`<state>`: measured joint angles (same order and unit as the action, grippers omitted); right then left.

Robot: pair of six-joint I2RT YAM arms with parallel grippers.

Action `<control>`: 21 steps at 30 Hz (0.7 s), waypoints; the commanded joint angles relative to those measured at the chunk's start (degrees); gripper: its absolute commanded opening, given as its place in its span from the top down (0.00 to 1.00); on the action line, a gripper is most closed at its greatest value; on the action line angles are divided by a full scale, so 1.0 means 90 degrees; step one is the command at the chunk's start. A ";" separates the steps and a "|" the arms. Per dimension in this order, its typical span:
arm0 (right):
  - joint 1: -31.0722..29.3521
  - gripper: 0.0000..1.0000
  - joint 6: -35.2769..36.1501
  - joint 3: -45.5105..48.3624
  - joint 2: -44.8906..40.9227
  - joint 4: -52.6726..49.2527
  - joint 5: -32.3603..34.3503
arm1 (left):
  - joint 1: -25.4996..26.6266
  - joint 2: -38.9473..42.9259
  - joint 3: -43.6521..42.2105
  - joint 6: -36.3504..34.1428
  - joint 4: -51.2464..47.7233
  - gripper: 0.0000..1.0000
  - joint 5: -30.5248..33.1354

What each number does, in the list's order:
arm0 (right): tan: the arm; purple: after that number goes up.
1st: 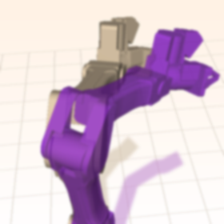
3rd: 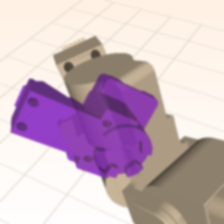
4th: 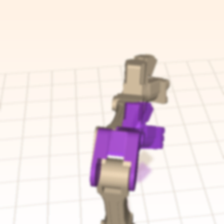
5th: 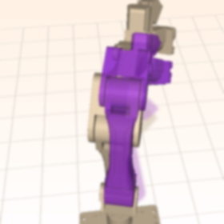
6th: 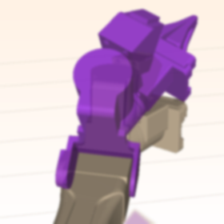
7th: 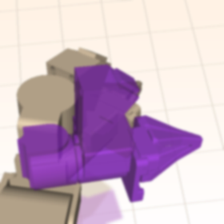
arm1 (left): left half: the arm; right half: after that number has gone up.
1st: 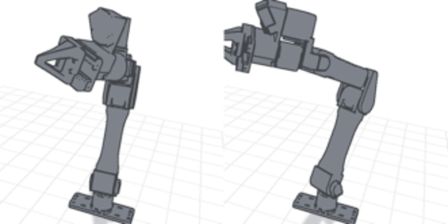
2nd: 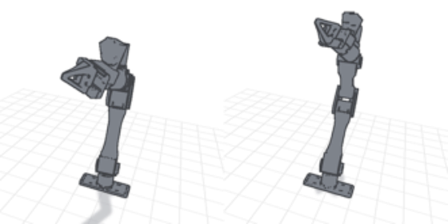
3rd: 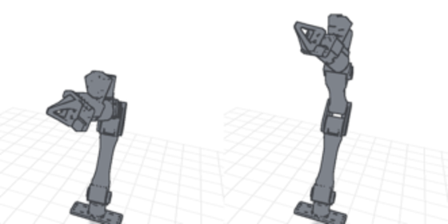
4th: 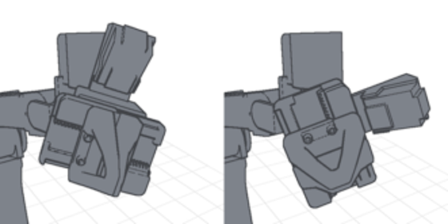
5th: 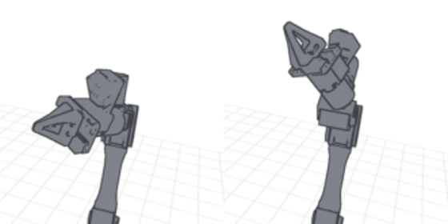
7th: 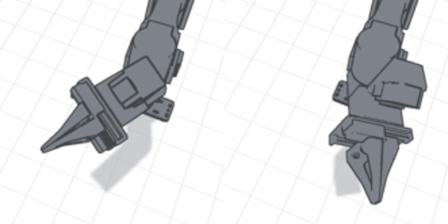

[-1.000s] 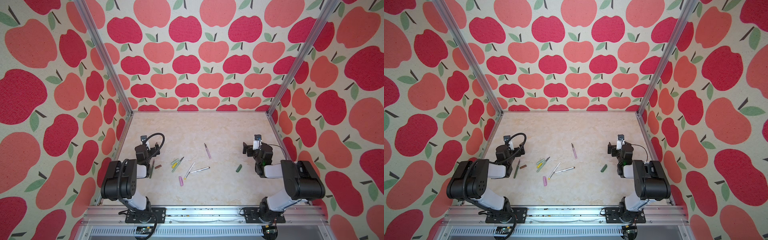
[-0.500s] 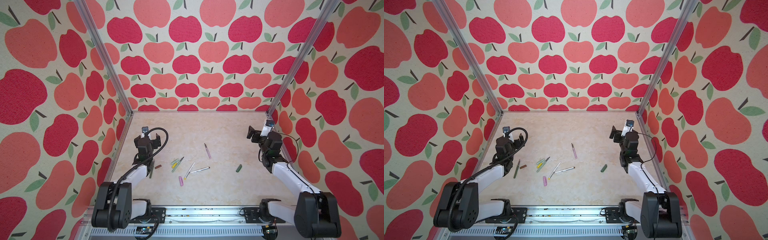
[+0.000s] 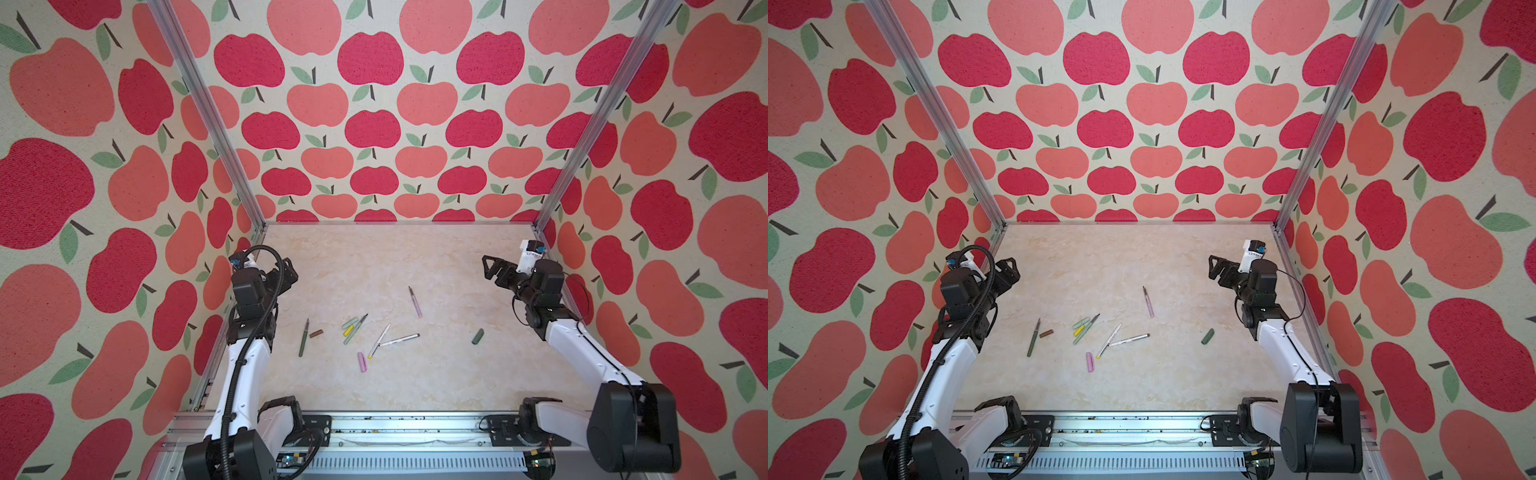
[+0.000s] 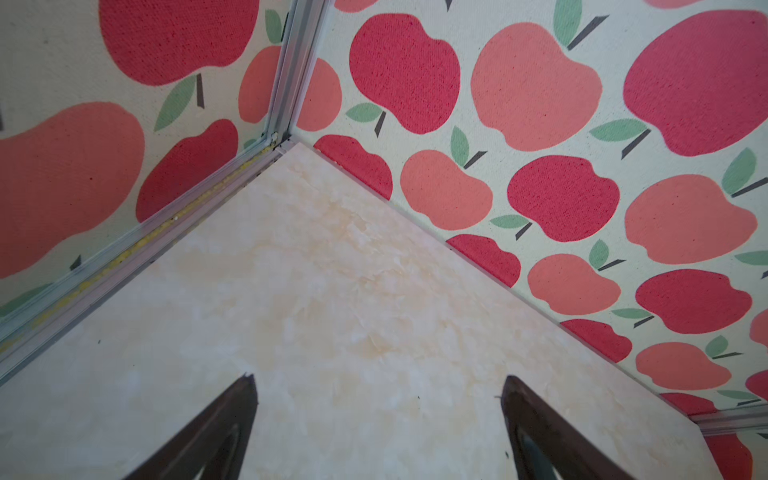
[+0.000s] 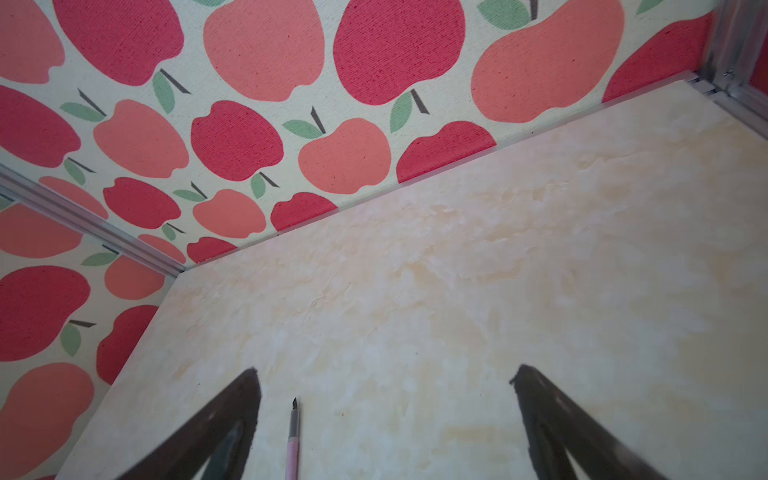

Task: Insert the pens into the pen caps
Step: 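Reach left gripper to the green fountain pen while right arm approaches green cap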

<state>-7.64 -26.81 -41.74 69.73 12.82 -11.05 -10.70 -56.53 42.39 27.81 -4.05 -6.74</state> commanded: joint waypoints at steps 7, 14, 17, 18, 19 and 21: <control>-0.1435 0.07 0.1094 -0.1550 0.1227 -0.2786 0.0326 | 0.1441 0.0094 0.0941 0.0758 -0.4386 0.15 0.1619; -0.1942 0.08 0.1368 -0.1814 0.1627 -0.3066 0.0320 | 0.2267 -0.0507 0.0821 0.1624 -0.5705 0.21 0.1920; -0.1943 0.08 0.1389 -0.1771 0.1574 -0.3036 0.0331 | 0.2346 -0.0827 0.0664 0.1696 -0.5731 0.25 0.1741; -0.1942 0.08 0.1406 -0.1764 0.1550 -0.3051 0.0365 | 0.2369 -0.0946 0.0628 0.1688 -0.5752 0.26 0.1719; -0.1944 0.08 0.1427 -0.1754 0.1525 -0.3067 0.0399 | 0.2371 -0.1041 0.0605 0.1650 -0.5769 0.28 0.1699; -0.1944 0.08 0.1478 -0.1725 0.1471 -0.3079 0.0466 | 0.2377 -0.1280 0.0549 0.1590 -0.5825 0.30 0.1716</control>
<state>-25.12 -15.53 -56.21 84.38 -12.95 -8.16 10.46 -66.08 48.38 41.10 -52.16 7.31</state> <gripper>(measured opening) 0.921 0.706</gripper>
